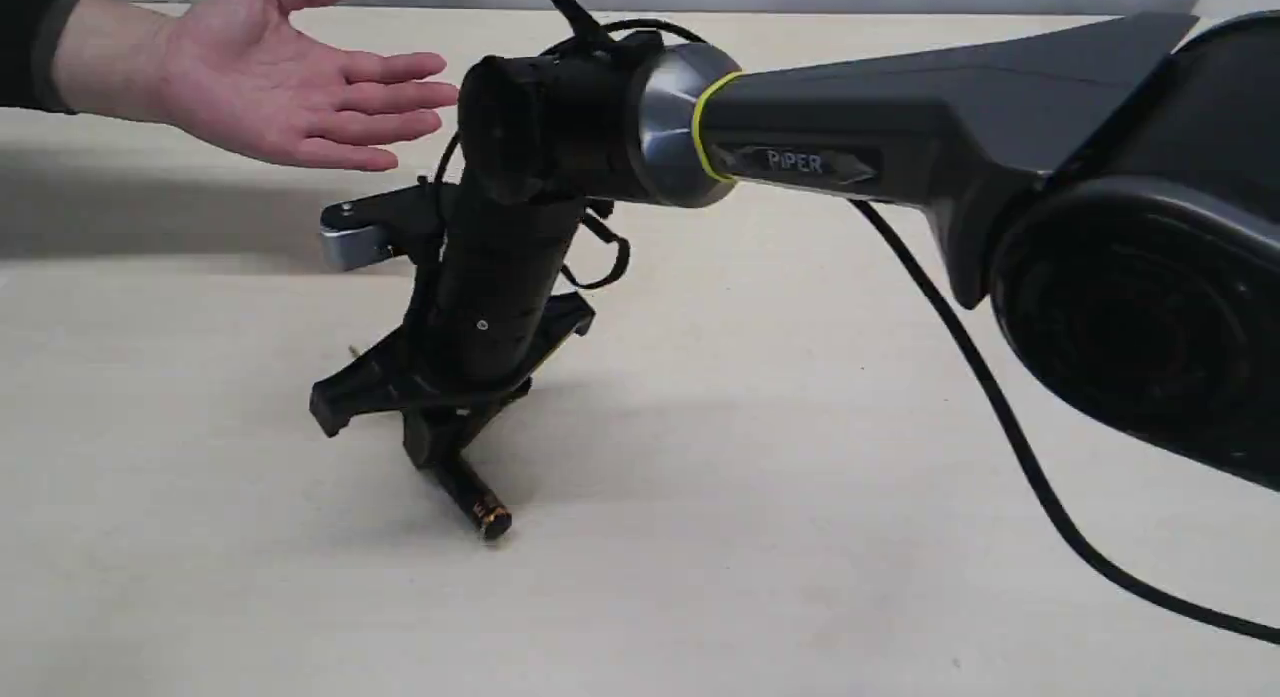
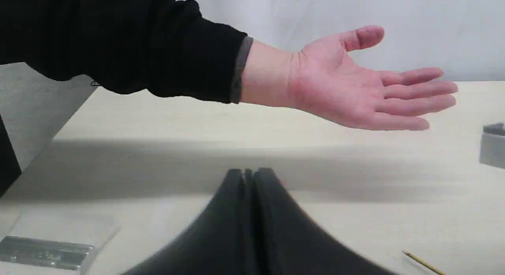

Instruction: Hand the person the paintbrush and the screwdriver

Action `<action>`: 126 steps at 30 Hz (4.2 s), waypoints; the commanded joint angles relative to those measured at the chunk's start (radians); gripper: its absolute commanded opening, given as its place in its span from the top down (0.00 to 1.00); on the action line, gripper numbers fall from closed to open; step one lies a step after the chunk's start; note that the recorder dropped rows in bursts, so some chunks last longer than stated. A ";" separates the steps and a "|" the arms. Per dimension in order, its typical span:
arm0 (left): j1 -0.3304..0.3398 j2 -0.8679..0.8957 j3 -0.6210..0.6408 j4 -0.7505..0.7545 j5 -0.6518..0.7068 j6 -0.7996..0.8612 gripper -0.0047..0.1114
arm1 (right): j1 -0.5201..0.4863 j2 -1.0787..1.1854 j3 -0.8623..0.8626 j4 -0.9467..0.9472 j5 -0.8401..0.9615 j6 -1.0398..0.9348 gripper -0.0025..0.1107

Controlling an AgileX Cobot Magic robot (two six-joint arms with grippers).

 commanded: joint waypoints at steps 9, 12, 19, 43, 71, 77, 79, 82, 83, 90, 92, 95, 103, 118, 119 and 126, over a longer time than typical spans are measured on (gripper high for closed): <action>-0.008 -0.002 0.002 -0.004 -0.006 -0.002 0.96 | 0.000 -0.130 0.002 0.156 -0.077 -0.193 0.94; -0.008 -0.002 0.002 -0.004 -0.006 -0.002 0.96 | 0.000 -0.170 0.002 0.159 -0.141 -0.221 0.94; -0.008 -0.002 0.002 -0.002 -0.006 -0.002 0.96 | 0.000 -0.215 -0.056 0.154 -0.308 -0.304 0.94; -0.008 -0.002 0.002 -0.002 -0.003 -0.002 0.96 | -0.003 -0.063 -0.241 0.047 -0.295 -0.298 0.63; -0.008 -0.002 0.002 -0.002 -0.005 -0.002 0.96 | -0.028 -0.901 0.584 -0.290 -0.670 -0.059 0.94; -0.008 -0.002 0.002 0.000 -0.006 -0.002 0.96 | -0.028 -1.136 0.832 -0.290 -0.748 0.023 0.94; -0.008 -0.002 0.002 0.000 -0.006 -0.002 0.96 | -0.028 -1.205 0.885 -0.290 -0.740 0.075 0.94; -0.008 -0.002 0.002 0.000 -0.006 -0.002 0.96 | -0.026 -1.304 0.956 -0.290 -0.718 0.163 0.94; -0.008 -0.002 0.002 0.000 -0.006 -0.002 0.96 | -0.026 -1.336 0.976 -0.290 -0.708 0.163 0.94; -0.008 -0.002 0.002 0.000 -0.006 -0.002 0.96 | -0.026 -1.503 1.019 -0.300 -0.682 0.144 0.94; -0.008 -0.002 0.002 0.000 -0.006 -0.002 0.96 | -0.026 -1.544 1.019 -0.337 -0.666 0.077 0.94; -0.008 -0.002 0.002 0.000 -0.006 -0.002 0.96 | -0.026 -1.596 1.019 -0.423 -0.625 0.062 0.94; -0.008 -0.002 0.002 -0.003 -0.004 -0.002 0.96 | -0.084 -1.702 1.034 -0.504 -0.547 0.062 0.94; -0.008 -0.002 0.002 -0.003 -0.006 -0.002 0.96 | -0.643 -1.916 1.388 -0.399 -0.663 0.020 0.94; -0.008 -0.002 0.002 -0.003 -0.006 -0.002 0.96 | -0.670 -1.937 1.412 -0.383 -0.676 -0.008 0.94; -0.008 -0.002 0.002 -0.003 -0.006 -0.002 0.96 | -0.764 -2.103 1.537 -0.307 -0.693 -0.075 0.94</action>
